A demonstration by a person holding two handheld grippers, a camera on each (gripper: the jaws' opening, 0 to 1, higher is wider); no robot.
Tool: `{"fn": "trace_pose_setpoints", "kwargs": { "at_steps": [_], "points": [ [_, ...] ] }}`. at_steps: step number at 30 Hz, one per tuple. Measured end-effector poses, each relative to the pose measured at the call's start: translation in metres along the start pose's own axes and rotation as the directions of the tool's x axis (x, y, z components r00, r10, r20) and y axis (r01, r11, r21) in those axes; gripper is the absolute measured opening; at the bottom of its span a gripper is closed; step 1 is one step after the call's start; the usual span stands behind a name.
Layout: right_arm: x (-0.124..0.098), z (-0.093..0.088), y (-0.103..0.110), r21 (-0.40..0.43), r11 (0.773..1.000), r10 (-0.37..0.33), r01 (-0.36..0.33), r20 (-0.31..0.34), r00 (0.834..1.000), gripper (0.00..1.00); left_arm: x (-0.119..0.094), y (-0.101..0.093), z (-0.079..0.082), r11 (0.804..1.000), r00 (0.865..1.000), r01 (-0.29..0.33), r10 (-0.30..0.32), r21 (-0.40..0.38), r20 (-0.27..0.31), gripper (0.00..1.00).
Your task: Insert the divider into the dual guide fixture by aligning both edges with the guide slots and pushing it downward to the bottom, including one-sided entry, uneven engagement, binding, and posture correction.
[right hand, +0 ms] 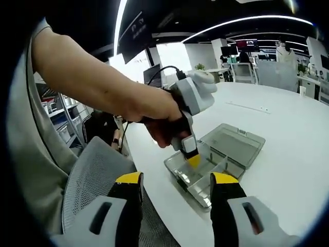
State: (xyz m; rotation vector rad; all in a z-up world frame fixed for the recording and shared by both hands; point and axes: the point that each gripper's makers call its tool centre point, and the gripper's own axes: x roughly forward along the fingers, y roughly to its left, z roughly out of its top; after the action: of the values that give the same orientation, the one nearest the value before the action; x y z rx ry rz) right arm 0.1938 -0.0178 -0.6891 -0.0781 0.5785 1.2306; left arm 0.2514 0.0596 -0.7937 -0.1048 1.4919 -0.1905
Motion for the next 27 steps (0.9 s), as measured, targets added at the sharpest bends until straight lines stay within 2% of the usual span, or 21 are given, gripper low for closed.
{"fn": "trace_pose_setpoints", "kwargs": {
  "at_steps": [13,27],
  "points": [
    [0.0001,-0.0016,-0.0002,0.004,1.0,-0.001,0.001,-0.001,1.0,0.49,0.003,-0.0007,-0.0003,0.999,0.999,-0.032,0.032,0.029,-0.011,0.01],
    [0.0011,-0.0031,0.0,0.006,1.0,0.0,0.0,-0.003,1.0,0.48,0.0079,-0.0007,-0.0006,0.992,0.995,-0.093,0.096,0.081,-0.032,0.02]
  ]
}}
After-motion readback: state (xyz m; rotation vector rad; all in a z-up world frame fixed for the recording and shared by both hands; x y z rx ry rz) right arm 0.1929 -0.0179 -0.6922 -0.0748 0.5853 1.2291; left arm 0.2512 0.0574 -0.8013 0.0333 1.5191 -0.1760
